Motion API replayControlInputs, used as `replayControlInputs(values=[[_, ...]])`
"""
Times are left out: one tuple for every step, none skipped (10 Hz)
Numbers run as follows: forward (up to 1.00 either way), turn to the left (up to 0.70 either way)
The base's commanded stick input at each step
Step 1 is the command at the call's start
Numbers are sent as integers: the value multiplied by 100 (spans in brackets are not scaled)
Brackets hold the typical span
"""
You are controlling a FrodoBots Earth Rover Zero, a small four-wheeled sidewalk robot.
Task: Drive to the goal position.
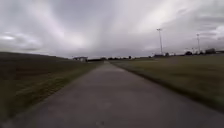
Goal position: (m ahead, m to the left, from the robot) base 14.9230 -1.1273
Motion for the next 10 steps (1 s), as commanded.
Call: replayControlInputs(values=[[37,0],[37,0],[37,0],[37,0],[37,0],[37,0],[37,0],[37,0],[37,0],[37,0]])
